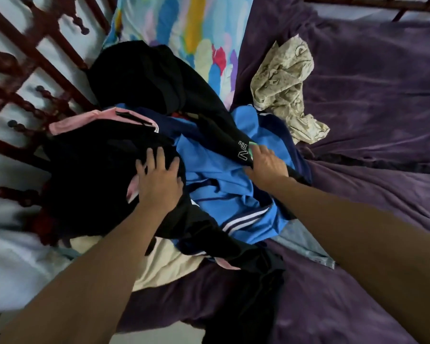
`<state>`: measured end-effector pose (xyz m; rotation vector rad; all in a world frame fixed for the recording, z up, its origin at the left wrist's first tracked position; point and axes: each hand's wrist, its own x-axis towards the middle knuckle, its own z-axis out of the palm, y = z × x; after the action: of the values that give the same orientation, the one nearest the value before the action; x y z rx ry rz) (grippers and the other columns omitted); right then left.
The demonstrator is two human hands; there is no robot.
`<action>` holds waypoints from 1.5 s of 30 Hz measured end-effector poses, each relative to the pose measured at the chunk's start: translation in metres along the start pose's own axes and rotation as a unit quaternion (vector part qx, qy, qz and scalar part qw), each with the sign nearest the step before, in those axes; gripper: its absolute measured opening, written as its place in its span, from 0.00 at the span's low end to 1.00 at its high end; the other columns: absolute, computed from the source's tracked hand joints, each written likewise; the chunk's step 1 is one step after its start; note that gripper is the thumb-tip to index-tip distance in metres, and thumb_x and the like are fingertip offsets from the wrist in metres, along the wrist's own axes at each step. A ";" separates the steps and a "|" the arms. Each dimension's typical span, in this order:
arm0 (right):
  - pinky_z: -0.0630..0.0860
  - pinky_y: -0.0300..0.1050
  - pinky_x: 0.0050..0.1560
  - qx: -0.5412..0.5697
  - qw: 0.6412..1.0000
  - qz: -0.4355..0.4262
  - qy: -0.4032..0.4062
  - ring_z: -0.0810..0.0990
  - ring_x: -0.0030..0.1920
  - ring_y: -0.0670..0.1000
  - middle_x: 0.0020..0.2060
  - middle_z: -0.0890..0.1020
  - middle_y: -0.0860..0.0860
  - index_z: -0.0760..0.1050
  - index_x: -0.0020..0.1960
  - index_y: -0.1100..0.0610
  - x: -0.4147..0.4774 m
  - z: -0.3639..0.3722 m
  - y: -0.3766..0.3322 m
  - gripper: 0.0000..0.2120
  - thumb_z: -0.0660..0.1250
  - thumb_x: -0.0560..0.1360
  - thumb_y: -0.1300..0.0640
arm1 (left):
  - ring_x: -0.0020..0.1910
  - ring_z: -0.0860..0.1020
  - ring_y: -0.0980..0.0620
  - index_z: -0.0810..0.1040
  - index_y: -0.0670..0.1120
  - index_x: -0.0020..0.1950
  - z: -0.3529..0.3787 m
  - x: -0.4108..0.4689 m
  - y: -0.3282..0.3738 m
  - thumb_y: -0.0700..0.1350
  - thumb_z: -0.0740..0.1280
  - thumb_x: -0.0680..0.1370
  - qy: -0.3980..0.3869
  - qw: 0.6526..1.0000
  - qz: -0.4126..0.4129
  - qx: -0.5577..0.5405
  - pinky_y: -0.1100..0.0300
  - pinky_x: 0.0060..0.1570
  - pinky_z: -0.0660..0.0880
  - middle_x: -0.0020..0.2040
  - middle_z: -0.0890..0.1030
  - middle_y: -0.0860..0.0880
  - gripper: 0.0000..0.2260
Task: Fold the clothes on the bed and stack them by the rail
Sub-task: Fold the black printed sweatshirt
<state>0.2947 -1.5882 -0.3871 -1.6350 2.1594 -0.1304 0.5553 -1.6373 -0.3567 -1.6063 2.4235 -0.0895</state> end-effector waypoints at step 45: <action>0.71 0.53 0.45 -0.024 0.839 0.516 0.170 0.79 0.48 0.66 0.49 0.80 0.65 0.73 0.52 0.56 -0.470 -0.051 0.375 0.16 0.55 0.78 0.46 | 0.56 0.73 0.46 0.74 0.47 0.60 -0.048 -0.153 0.315 0.48 0.58 0.80 -0.055 0.936 0.344 -0.054 0.51 0.55 0.69 0.57 0.75 0.47 0.12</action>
<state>0.0400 -1.0440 -0.3322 -0.2721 3.0148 -0.0324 0.3178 -1.3764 -0.3416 -0.6866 2.7753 0.2504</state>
